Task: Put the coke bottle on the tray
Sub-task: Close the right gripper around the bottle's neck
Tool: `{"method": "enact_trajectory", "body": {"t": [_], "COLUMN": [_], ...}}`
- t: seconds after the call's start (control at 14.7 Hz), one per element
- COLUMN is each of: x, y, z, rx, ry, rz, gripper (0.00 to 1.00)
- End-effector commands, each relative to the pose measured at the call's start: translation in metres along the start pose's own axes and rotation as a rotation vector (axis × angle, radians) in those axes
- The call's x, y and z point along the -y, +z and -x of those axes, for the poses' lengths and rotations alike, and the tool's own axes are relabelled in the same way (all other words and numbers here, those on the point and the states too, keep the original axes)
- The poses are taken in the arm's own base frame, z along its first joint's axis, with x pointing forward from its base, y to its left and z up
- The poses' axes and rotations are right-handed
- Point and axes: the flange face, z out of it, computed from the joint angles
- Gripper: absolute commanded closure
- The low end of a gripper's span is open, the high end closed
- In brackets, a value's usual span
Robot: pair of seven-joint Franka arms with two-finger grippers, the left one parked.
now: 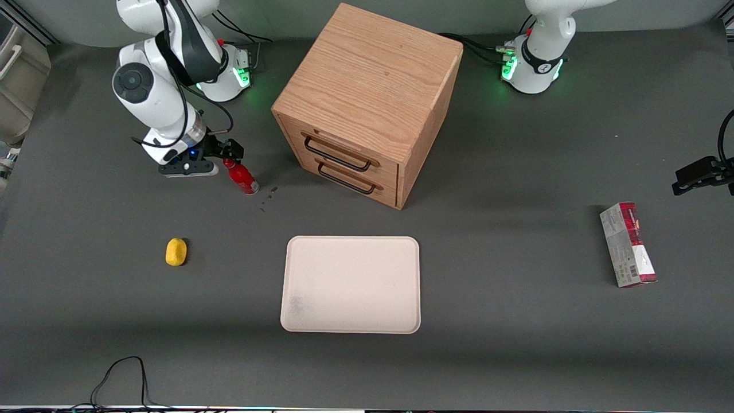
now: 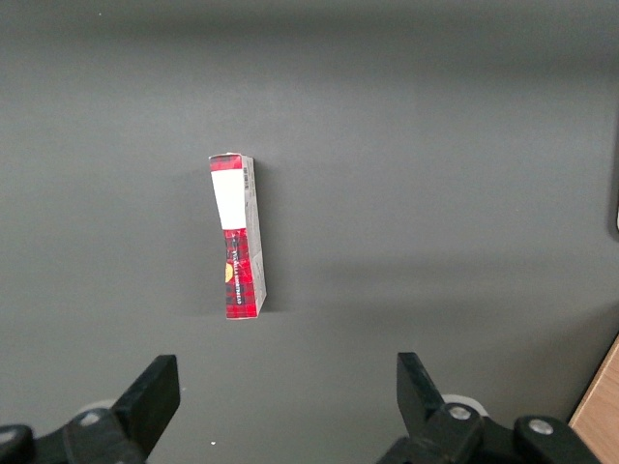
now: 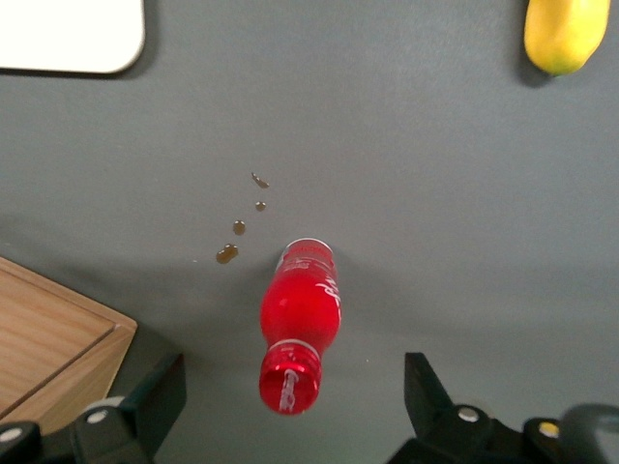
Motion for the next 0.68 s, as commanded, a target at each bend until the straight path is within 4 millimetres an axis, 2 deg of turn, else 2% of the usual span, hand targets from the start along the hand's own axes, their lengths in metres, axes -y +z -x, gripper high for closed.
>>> {"method": "enact_trajectory", "body": {"t": [0.0,0.27,0.61], "x": [0.001,0.001,0.001], "y": [0.017,0.031,0.032], "z": [-0.001,0.002,0.004], "rx": [0.008,0.039,0.047], "ry": [0.019,0.038,0.036], "rz": [0.012,0.023,0.026], "gripper": [0.00,0.00,0.00]}}
